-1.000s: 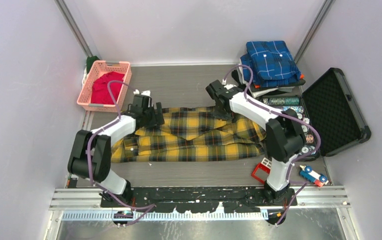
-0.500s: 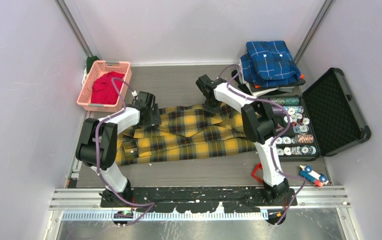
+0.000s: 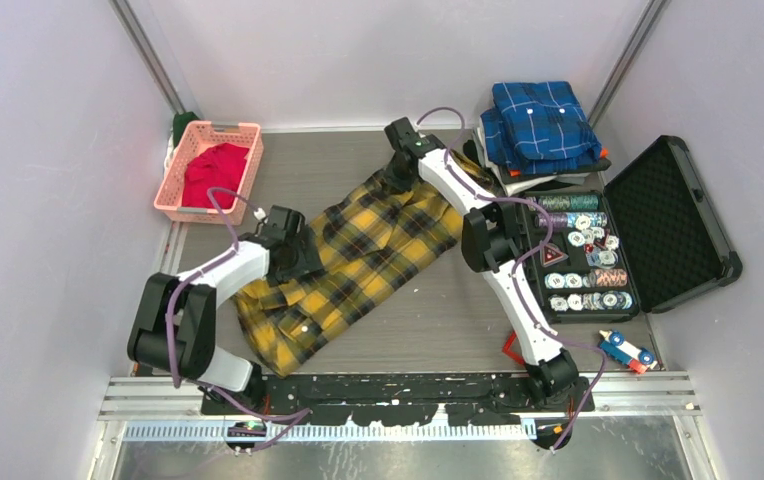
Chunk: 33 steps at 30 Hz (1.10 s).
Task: Fold and stack the mixed laundry pile
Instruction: Fold the shirt at the center of the board.
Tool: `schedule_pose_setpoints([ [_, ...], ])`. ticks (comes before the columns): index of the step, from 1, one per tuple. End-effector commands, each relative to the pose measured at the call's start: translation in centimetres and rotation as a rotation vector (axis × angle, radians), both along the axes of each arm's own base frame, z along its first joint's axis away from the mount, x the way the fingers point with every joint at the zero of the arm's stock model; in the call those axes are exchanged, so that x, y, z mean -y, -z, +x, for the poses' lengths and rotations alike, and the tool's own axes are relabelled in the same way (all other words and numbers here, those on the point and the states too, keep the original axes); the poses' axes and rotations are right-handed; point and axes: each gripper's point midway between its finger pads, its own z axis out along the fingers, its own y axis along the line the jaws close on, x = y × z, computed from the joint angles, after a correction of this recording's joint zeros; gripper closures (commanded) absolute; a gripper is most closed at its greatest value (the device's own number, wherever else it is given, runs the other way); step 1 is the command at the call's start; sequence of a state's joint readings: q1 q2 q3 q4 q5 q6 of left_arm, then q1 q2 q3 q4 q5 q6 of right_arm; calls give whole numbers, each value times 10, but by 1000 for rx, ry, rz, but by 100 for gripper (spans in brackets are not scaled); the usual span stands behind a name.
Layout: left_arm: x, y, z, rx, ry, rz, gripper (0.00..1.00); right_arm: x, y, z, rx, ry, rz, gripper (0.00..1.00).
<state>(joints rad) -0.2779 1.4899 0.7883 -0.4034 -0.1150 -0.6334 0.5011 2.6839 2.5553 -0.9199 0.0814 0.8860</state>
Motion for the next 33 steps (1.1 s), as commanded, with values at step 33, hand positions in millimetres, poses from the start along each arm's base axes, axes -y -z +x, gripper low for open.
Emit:
schedule_pose_setpoints([
  [33,162,3,-123,-174,167,-436,24,-115,-60,-2,243,-441,319,40],
])
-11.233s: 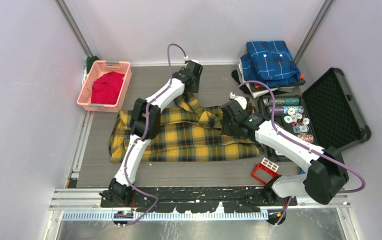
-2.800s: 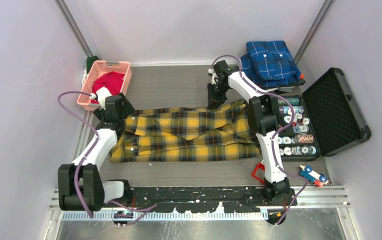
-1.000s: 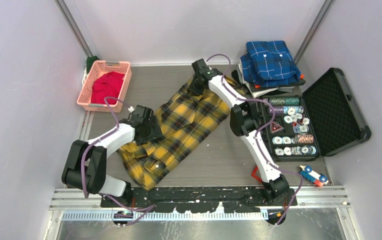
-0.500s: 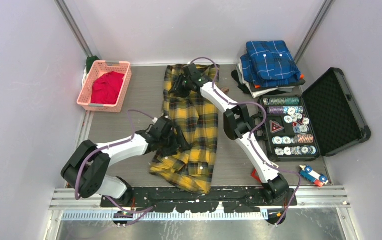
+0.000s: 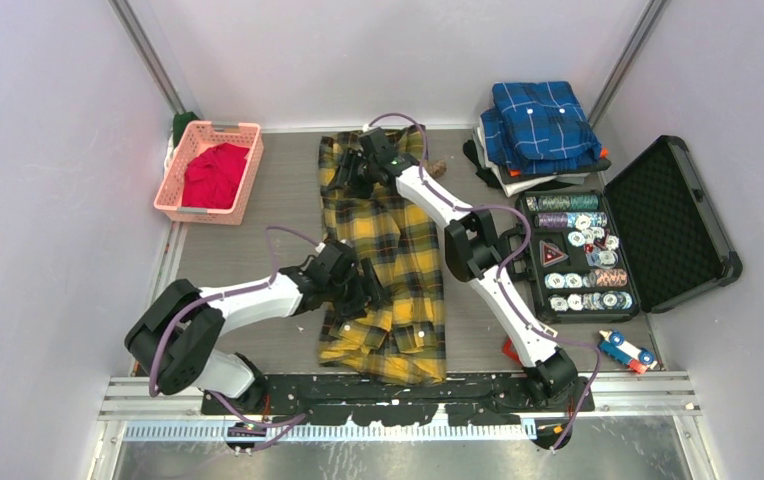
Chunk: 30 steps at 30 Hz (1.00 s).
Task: Fold and stack the mixed laundry pile
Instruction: Fold the shirt at the center of the board.
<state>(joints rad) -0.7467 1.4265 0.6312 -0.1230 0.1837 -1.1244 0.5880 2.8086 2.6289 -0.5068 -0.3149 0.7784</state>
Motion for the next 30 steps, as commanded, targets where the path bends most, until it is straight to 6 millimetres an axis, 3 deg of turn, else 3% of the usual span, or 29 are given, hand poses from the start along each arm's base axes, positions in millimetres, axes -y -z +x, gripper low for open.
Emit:
schedule_pose_setpoints([
  [1,-24,12,-21,-45,-3,95,22,24,-57,4,83,-1,-54,37],
  [5,-31,-24,-10,69,22,121,9,28,-129,-2,180,-11,-15,33],
  [8,-40,-60,0,169,34,161,4,42,-181,-10,256,10,-17,34],
  [10,-54,-83,14,265,21,235,3,61,-209,-18,307,45,-60,33],
  [12,-71,-104,29,371,16,334,4,88,-222,-24,350,103,-148,34],
  [14,-81,-120,49,493,17,405,4,123,-224,-27,370,207,-257,35],
  [16,-85,-133,72,596,5,430,4,157,-208,-39,332,281,-356,37],
  [21,-93,-134,130,636,-3,391,14,214,-186,-82,269,348,-483,40],
  [24,-98,-132,170,648,34,399,20,235,-164,-104,221,346,-535,41],
  [25,-97,-121,183,633,71,410,20,239,-160,-110,209,346,-535,42],
  [30,-108,-87,239,541,138,469,8,245,-134,-139,166,318,-501,49],
])
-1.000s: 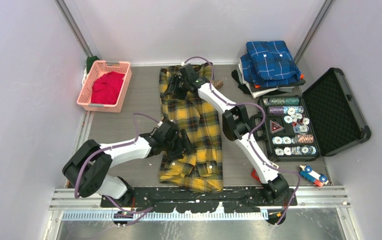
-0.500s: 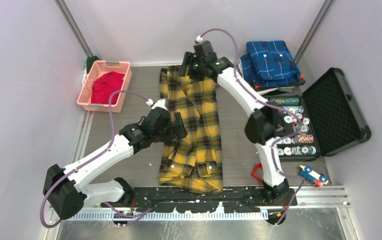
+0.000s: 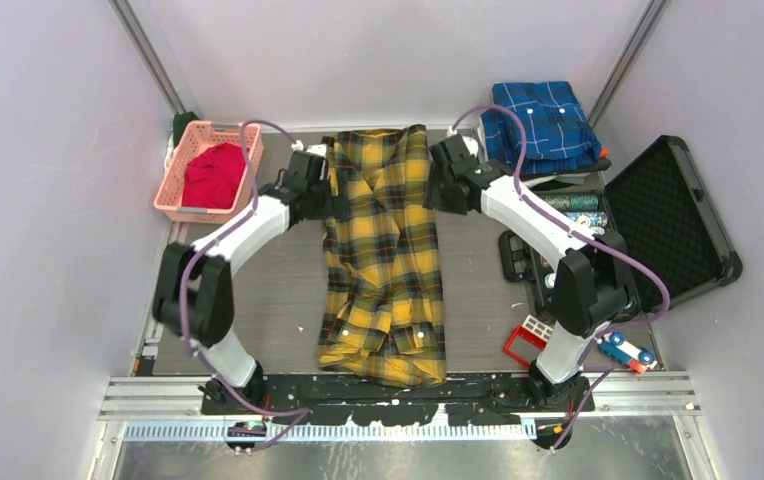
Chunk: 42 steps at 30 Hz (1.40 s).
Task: Fold and stack the mixed laundry pile
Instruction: Fold the shirt at the center of the board.
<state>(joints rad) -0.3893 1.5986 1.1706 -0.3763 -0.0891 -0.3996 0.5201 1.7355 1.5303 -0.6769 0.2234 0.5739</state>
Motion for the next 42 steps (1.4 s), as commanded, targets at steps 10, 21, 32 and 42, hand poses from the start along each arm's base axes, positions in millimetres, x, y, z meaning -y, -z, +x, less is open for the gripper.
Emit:
schedule_pose_setpoints([
  [10,-14,60,116,-153,167,-48,22,23,11,-71,-9,-22,83,51],
  [21,2,90,150,-200,148,-173,100,40,20,-100,-27,-24,74,52],
  [32,-70,68,221,-65,-75,-198,100,42,16,-100,-22,-22,60,52],
  [42,-80,60,244,-18,-67,-277,89,35,26,-92,-45,-19,65,52],
])
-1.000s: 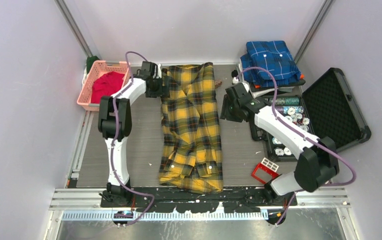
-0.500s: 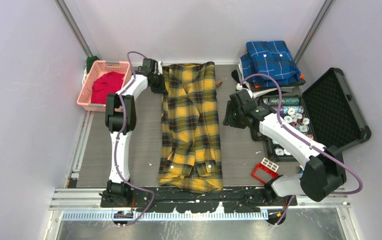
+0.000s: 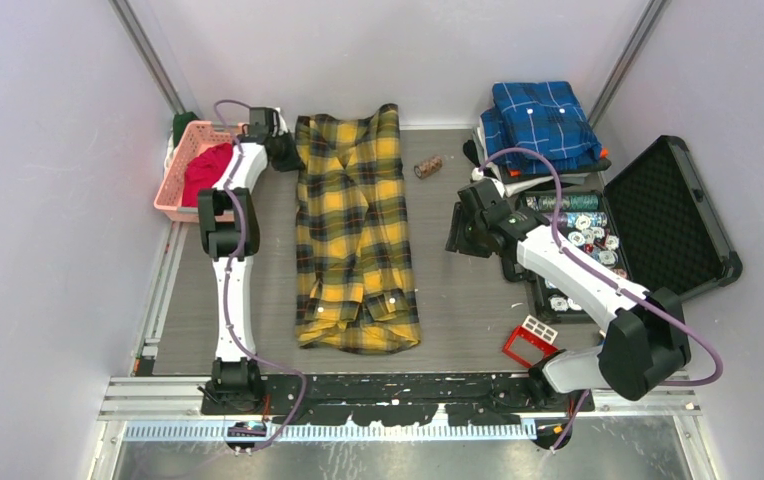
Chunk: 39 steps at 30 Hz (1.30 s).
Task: Fold and stack the mixed laundry pile
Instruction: Fold the shirt at the center of the board.
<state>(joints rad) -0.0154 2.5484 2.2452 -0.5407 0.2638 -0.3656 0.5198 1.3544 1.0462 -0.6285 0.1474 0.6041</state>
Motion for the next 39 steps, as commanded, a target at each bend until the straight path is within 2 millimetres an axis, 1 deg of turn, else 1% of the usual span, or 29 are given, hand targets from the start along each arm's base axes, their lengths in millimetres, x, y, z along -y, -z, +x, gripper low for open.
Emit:
schedule_pose_setpoints([
  [1,14,-26,14,74,41,-64,74,-8,-9,12,35,5,21,52],
  [3,17,-36,11,82,52,-76,48,-11,-8,13,33,-4,29,52],
  [4,18,-44,9,91,51,-78,38,-13,-9,13,34,-10,40,52],
  [5,18,-52,6,98,45,-74,25,-17,-9,12,34,-21,50,52],
  [6,17,-64,2,112,35,-69,14,-21,-9,11,36,-30,60,52],
  [7,15,-76,-2,125,18,-60,6,-26,-9,9,37,-42,67,52],
  [8,11,-95,-8,142,-4,-52,1,-30,-10,8,42,-54,74,52],
  [9,7,-100,-20,124,-28,-40,1,-35,-10,6,46,-66,81,52],
  [10,2,-108,-31,114,-57,-24,0,-40,-10,3,48,-74,87,52],
  [12,-3,-121,-60,86,-108,-11,0,-49,-10,-3,49,-86,99,52],
  [13,-5,-120,-79,56,-129,0,0,-53,-9,-6,45,-88,106,52],
  [15,-7,-124,-118,16,-144,45,0,-59,-5,-15,26,-88,131,48],
  [17,-8,-120,-160,-39,-113,98,2,-64,-2,-26,2,-84,164,46],
  [18,-11,-114,-184,-87,-115,124,3,-67,-1,-32,-7,-80,180,45],
  [20,-17,-106,-228,-168,-155,175,6,-75,0,-47,-22,-79,208,44],
  [21,-17,-101,-248,-197,-161,201,6,-77,5,-56,-40,-67,219,44],
  [24,-9,-93,-302,-228,-146,281,8,-76,19,-75,-88,-13,234,43],
  [26,-1,-91,-332,-224,-140,265,8,-77,32,-89,-131,10,252,40],
  [30,2,-77,-386,-256,-173,228,13,-85,52,-115,-192,26,299,36],
  [33,7,-63,-417,-275,-199,187,17,-93,63,-128,-221,29,330,36],
  [35,8,-58,-430,-279,-209,188,19,-96,68,-134,-227,34,322,36],
  [38,13,-59,-443,-261,-226,182,25,-100,78,-143,-241,33,300,37],
  [39,12,-56,-447,-263,-237,178,27,-102,80,-145,-244,30,297,37],
])
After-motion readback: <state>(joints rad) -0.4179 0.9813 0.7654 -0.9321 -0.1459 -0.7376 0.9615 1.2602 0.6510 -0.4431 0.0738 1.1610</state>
